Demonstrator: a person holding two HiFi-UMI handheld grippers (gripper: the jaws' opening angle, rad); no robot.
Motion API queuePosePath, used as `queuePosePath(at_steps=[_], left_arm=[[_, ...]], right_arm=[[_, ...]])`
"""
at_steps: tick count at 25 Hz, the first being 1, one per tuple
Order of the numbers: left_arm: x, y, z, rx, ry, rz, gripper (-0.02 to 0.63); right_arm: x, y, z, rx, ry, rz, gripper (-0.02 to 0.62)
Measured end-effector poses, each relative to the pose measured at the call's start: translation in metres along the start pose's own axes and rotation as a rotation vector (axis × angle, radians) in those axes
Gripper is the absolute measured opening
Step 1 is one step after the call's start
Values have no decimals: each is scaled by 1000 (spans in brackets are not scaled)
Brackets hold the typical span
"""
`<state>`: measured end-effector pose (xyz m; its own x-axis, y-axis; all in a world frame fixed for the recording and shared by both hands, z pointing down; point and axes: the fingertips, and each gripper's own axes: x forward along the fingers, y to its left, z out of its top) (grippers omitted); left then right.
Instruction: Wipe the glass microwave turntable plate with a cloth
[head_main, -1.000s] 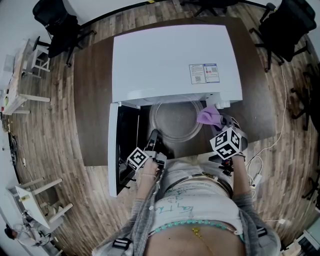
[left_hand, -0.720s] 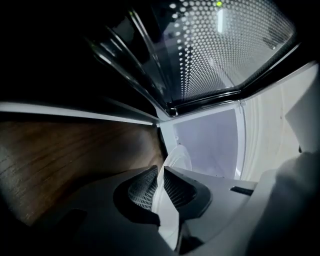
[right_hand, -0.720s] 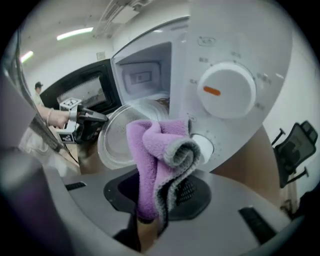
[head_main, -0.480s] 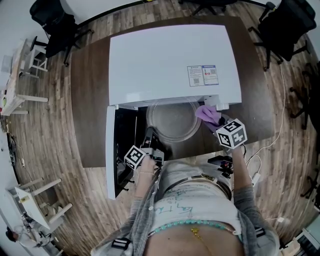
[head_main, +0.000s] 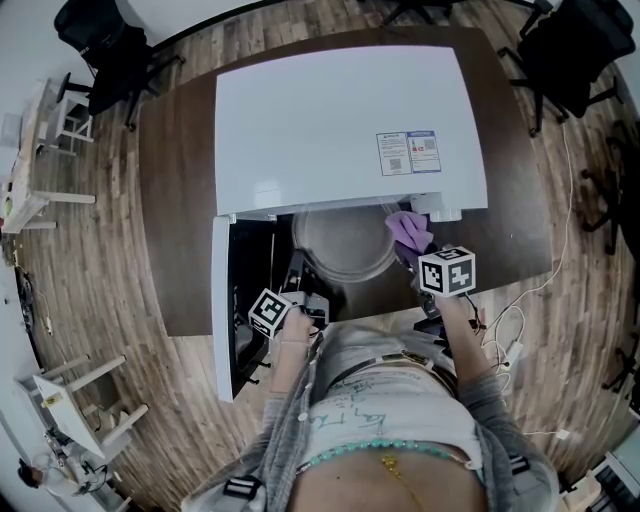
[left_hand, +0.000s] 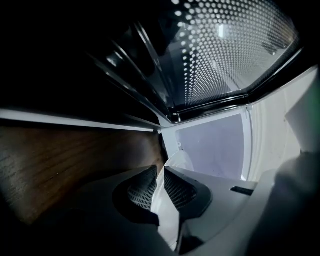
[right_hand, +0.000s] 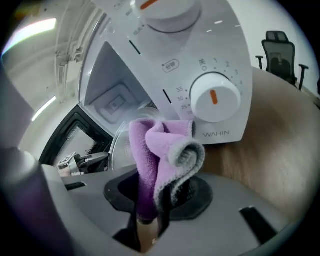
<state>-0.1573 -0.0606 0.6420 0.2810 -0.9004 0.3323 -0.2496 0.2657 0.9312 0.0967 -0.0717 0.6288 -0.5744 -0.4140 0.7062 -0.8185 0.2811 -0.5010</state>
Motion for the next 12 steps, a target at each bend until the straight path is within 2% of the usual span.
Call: queuePosePath(at_steps=[3, 6, 7, 9, 11, 12], left_arm=[[1, -2, 1, -6, -3, -14, 48], [1, -2, 2, 10, -9, -2, 52], [1, -2, 2, 25, -8, 8, 51], [3, -5, 2, 84, 9, 25, 57], [4, -10, 0, 190, 59, 44, 97], [5, -13, -3, 268, 102, 58, 110]], right_arm=[[4, 0, 0, -152, 36, -78, 115], [10, 0, 1, -331, 107, -234, 147], [11, 2, 3, -342, 112, -272, 155], [13, 1, 7, -301, 93, -308, 155], [14, 0, 9, -254, 75, -311, 150], [15, 0, 11, -248, 70, -309, 149]])
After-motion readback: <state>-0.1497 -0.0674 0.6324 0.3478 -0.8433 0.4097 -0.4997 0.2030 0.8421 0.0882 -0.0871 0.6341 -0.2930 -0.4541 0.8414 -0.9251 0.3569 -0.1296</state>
